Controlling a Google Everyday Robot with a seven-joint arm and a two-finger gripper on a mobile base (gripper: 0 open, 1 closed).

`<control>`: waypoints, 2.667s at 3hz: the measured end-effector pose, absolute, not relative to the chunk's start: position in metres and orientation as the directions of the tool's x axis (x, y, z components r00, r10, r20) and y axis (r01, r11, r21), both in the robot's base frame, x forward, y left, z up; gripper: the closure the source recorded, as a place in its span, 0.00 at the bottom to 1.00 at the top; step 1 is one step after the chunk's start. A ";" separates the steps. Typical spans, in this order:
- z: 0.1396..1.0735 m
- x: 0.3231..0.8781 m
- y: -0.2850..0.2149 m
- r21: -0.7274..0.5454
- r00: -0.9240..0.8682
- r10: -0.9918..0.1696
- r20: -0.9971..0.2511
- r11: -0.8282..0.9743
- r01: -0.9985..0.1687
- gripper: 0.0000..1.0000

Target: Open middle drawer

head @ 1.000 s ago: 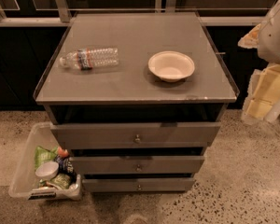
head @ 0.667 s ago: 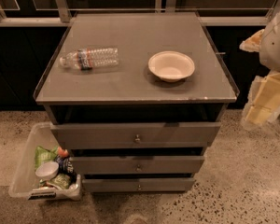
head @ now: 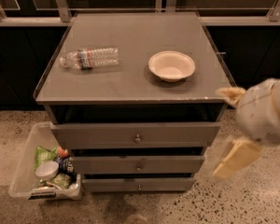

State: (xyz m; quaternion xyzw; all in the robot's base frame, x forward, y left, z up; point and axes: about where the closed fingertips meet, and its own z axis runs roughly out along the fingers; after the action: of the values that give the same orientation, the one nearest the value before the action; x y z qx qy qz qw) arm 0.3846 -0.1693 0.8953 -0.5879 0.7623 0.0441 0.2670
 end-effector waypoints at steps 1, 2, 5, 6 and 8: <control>0.817 0.370 -0.138 -0.142 -0.205 -0.771 -0.603 0.356 -0.924 0.00; 0.774 0.363 -0.129 -0.087 -0.254 -0.729 -0.636 0.395 -0.915 0.00; 0.678 0.389 -0.163 -0.065 -0.336 -0.643 -0.688 0.516 -0.854 0.00; 0.616 0.418 -0.172 -0.032 -0.345 -0.579 -0.739 0.541 -0.841 0.00; 0.609 0.418 -0.160 -0.059 -0.310 -0.547 -0.777 0.554 -0.830 0.00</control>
Offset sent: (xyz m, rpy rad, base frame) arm -0.0140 0.0295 -0.0735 0.1759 0.0436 -0.0149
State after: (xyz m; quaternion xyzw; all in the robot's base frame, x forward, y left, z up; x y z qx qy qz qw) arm 0.4175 -0.1603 0.6088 -0.4365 0.7891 0.1802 0.3929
